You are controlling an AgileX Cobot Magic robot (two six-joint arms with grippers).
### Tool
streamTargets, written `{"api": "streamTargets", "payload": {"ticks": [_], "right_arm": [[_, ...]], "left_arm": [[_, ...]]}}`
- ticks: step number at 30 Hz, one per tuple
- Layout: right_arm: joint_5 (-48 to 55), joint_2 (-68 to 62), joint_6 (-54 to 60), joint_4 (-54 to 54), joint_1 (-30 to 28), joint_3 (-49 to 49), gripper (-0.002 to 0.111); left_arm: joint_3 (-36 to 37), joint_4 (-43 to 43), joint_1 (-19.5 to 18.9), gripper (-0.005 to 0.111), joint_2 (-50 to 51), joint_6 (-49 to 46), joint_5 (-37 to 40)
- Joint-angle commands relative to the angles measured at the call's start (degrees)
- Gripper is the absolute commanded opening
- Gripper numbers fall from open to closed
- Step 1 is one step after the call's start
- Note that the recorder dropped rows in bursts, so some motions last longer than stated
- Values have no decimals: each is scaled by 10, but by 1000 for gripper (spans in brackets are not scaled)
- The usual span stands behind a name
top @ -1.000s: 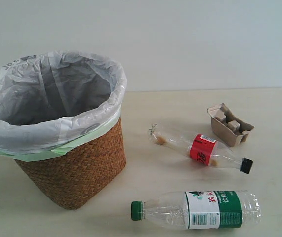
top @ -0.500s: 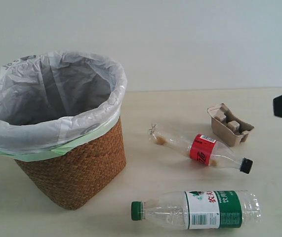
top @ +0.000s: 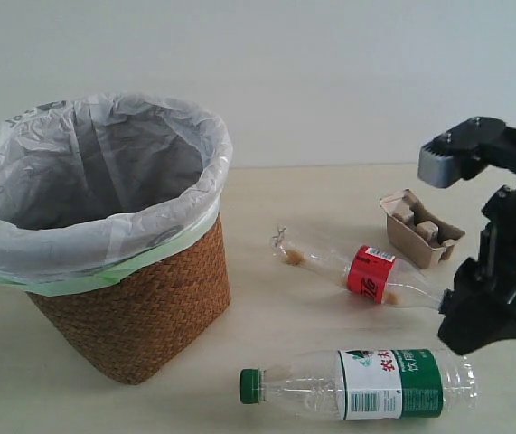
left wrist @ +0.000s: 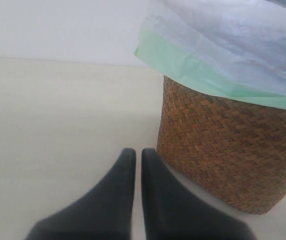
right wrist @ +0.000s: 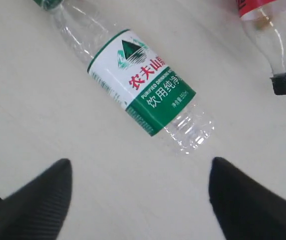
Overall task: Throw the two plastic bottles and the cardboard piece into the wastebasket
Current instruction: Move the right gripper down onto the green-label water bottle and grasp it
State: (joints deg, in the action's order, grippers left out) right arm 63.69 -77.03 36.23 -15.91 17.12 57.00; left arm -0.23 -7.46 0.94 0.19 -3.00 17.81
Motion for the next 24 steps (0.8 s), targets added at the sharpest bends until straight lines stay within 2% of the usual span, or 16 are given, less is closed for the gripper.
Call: {"api": "streamTargets", "payload": {"ticks": [1,4,10,15,17,20,24], "right_arm": [[-21,-38,66,12,48,5,69],[-50,-61,78,68,95,5,58],[-71,-105,52,215,163,4,58],[-112,-137,46,242,183,4,58],[-120,-149,46,242,184,4,60],[-119,-166,32,242,184,4,74],[-119,-186,29,234,191,4,75]], "left_arm": [[2,2,0,4,-2,5,-1],[2,2,0,4,-2,5,-1],[2,2,0,4,-2,5,-1],[2,2,0,4,-2,5,-1],[2,2,0,4,-2,5,-1],[2,2,0,4,-2,5,-1],[2,2,0,4,-2,5,-1]]}}
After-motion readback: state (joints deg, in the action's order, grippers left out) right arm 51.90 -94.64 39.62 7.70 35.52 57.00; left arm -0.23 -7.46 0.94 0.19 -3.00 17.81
